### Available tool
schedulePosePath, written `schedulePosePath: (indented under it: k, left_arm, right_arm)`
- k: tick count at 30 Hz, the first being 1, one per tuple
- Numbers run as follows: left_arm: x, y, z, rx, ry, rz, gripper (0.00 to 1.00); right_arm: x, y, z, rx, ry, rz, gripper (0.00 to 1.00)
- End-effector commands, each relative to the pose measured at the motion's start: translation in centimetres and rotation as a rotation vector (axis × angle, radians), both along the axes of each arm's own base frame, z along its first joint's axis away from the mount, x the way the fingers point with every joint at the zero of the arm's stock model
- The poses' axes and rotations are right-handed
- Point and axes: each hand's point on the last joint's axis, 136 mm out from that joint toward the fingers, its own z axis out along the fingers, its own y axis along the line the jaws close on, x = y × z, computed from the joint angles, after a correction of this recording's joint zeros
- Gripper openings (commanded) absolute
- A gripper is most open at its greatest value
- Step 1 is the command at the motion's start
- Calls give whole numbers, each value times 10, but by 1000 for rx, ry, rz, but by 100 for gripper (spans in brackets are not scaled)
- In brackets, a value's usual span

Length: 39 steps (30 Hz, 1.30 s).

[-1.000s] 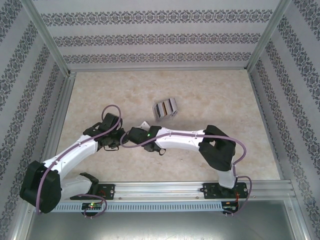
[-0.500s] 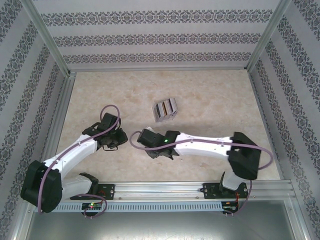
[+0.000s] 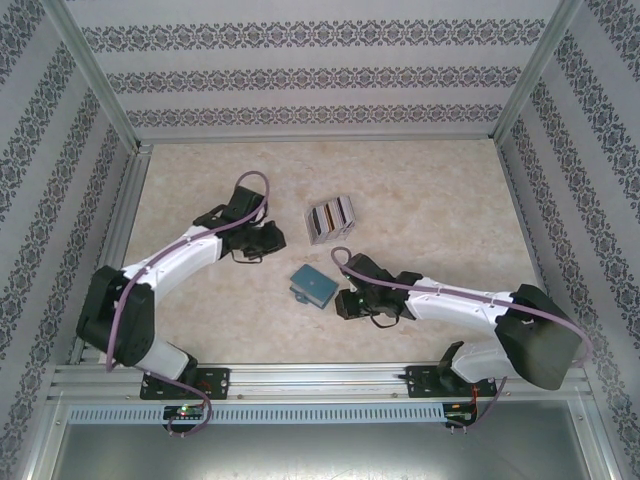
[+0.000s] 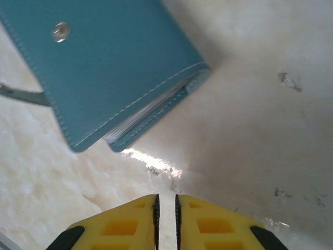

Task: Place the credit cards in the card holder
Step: Turn over the card holder at the center of the table, then rotate the card holder at the center of the table.

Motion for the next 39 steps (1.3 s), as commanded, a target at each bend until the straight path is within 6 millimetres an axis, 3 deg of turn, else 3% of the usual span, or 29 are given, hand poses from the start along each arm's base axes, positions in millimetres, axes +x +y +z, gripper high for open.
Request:
schedulePosePath:
  k: [1, 5, 9, 17, 21, 25, 29, 32, 36, 39]
  left_arm:
    - [9, -35, -1, -49, -25, -106, 17]
    - [11, -49, -20, -33, 11, -135, 14]
    - [2, -47, -36, -24, 41, -137, 13]
    - [-39, -24, -65, -15, 107, -89, 12]
    - [-66, -1, -79, 23, 140, -37, 11]
    - [-86, 17, -82, 44, 151, 13, 11]
    - [-99, 21, -82, 8, 140, 59, 11]
    - [-104, 27, -83, 15, 128, 87, 11]
    - [-100, 27, -83, 30, 127, 85, 11]
    - [-95, 26, -84, 53, 128, 72, 11]
  right_arm:
    - [16, 15, 11, 127, 3, -42, 19]
    - [42, 10, 10, 124, -6, -73, 19]
    - [60, 15, 9, 149, 9, -70, 19]
    - [86, 50, 14, 205, 20, -21, 18]
    - [103, 74, 16, 241, 27, 8, 18]
    - [111, 104, 15, 283, 54, 56, 18]
    - [107, 127, 12, 312, 82, 110, 18]
    - [108, 123, 18, 294, 58, 119, 18]
    - [107, 93, 37, 179, -32, 146, 22]
    - [98, 70, 57, 100, -82, 213, 30]
